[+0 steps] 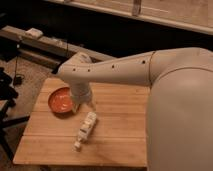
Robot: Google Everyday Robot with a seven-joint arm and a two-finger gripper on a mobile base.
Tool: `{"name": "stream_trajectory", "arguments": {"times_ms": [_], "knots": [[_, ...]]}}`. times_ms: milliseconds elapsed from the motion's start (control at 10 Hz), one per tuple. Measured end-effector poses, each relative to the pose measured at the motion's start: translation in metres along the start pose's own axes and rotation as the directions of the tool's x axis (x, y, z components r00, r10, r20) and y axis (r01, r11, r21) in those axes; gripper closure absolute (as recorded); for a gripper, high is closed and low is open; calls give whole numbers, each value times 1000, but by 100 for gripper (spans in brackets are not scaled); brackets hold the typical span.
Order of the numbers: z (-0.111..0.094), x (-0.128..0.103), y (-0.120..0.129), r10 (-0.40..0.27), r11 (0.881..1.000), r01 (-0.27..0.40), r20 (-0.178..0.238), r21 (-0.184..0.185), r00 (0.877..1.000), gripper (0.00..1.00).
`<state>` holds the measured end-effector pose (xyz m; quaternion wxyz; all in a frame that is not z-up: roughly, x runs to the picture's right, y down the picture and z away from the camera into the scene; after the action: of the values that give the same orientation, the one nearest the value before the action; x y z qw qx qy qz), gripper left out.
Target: Place the bottle in the ceramic bowl
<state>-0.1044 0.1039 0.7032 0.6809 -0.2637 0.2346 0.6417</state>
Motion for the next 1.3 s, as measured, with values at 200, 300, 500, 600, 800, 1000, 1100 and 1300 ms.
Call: {"name": "stream_trajectory", "arguments": {"times_ms": [200,300,500,600,800,1000,1100,1300], "knots": [[0,0,0,0,1000,0,0,0,1000,35],[0,0,0,0,1000,0,0,0,1000,35],[0,0,0,0,1000,0,0,0,1000,35],[-1,0,0,0,1000,0,3,-1,1000,35],[-1,0,0,0,1000,0,2,0,1000,35],[-1,0,0,0,1000,0,2,0,1000,35],[-1,0,-1,-2,1000,2,3,3,1000,35],[10,4,3,-13,999,12,17,47,1000,35]]}}
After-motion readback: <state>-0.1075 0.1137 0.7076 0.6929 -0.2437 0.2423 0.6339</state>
